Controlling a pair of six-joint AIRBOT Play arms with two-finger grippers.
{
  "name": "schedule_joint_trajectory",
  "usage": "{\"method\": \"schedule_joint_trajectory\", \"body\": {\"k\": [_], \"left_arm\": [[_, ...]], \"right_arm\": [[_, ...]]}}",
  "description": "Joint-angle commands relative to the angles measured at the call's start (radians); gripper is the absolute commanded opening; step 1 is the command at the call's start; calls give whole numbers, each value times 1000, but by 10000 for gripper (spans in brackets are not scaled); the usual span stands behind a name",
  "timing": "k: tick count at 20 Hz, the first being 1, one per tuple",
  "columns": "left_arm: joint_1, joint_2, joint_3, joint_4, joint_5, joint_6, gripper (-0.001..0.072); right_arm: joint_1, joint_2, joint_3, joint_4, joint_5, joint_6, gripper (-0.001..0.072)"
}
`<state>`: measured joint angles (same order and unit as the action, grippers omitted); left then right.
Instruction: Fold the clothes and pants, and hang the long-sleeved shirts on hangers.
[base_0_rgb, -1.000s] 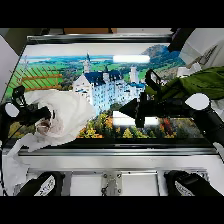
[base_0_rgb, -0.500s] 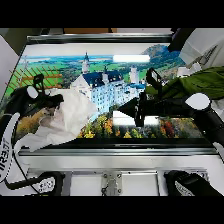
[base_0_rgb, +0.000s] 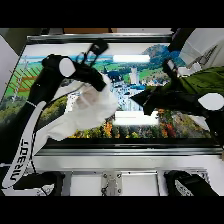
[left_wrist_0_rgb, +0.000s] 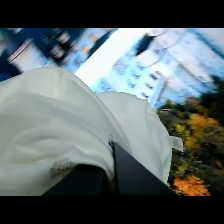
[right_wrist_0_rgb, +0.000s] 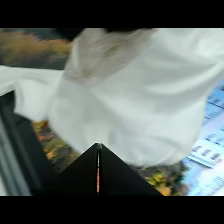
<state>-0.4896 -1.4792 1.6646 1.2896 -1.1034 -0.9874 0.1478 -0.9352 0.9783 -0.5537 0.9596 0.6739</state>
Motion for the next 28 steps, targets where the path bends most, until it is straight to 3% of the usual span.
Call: {"method": "schedule_joint_trajectory", "body": {"k": [1, 3, 4, 5, 6, 7, 9, 11, 16, 19, 21, 25, 28], "left_arm": [[-128, -12, 55, -256, -56, 310, 18], [-120, -33, 55, -243, 55, 297, 18], [-103, -47, 55, -212, 124, 233, 18], [-74, -63, 55, -166, 195, 114, 80], [-40, -76, 55, -115, 236, -19, 466], [-5, -85, 55, -73, 241, -148, 687], [93, -97, 54, -29, 153, -362, 689], [197, -86, 20, -37, 23, -499, 689], [276, 126, -418, -88, -94, -557, 689], [181, 243, -697, -141, -84, -540, 689], [75, 283, -830, -267, -26, -473, 689], [-148, 241, -909, -332, 109, -446, 690], [-204, 126, -843, -332, 139, -465, 690]], "right_arm": [[-99, 74, 3, -231, -160, 252, 16], [-136, 103, 2, -290, -159, 328, 16], [-141, 113, 2, -328, -159, 356, 16], [-141, 118, 2, -364, -159, 378, 16], [-141, 119, 2, -385, -158, 394, 16], [-141, 118, 2, -401, -158, 402, 16], [-141, 118, 2, -455, -158, 401, 16], [-141, 118, 2, -527, -136, 402, 16], [-141, 118, -5, -588, -32, 427, 16], [-139, 116, -13, -587, -31, 428, 16], [-139, 116, -16, -587, -31, 455, 16], [-138, 116, -16, -587, -30, 483, 16], [-138, 116, -16, -587, -27, 483, 16]]}}
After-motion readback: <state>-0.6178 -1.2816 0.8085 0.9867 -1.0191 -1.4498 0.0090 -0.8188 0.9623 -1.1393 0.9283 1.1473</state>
